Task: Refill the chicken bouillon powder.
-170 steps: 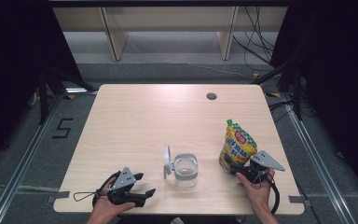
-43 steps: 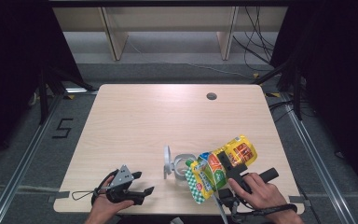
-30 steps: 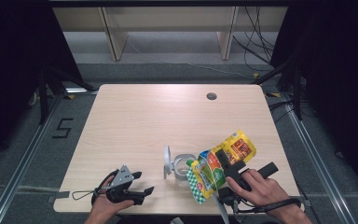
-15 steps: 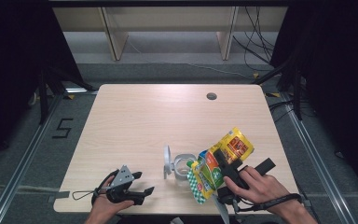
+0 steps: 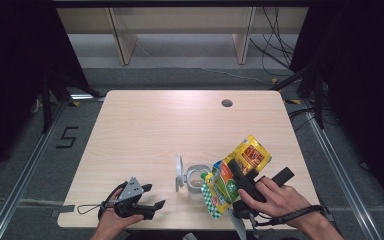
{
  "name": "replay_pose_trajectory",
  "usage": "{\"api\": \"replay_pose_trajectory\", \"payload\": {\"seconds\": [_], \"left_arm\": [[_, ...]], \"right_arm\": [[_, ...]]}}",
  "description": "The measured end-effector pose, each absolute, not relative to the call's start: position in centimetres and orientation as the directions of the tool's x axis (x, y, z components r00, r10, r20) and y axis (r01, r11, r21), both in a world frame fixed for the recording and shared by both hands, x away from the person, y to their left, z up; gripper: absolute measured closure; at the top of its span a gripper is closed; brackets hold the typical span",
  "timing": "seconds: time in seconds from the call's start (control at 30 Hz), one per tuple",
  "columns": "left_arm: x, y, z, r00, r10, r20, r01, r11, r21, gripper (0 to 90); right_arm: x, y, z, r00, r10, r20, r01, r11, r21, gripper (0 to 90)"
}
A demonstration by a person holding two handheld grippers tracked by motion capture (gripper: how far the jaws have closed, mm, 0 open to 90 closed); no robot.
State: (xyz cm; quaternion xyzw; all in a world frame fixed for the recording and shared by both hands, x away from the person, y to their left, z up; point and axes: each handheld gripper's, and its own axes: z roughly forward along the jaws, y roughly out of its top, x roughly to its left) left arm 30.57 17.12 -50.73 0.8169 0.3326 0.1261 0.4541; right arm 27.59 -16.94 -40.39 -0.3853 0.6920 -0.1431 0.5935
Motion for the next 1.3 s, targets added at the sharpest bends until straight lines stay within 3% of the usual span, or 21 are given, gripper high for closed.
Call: {"api": "replay_pose_trajectory", "payload": {"seconds": [1.3], "left_arm": [[30.59,17.13,-50.73,0.747,0.659,-0.09,0.43,-0.374,0.822,25.4]], "right_arm": [[27.47,-16.66,-39.84,0.016,-0.731,-0.682,-0.385,0.625,-0.679,52.8]]}}
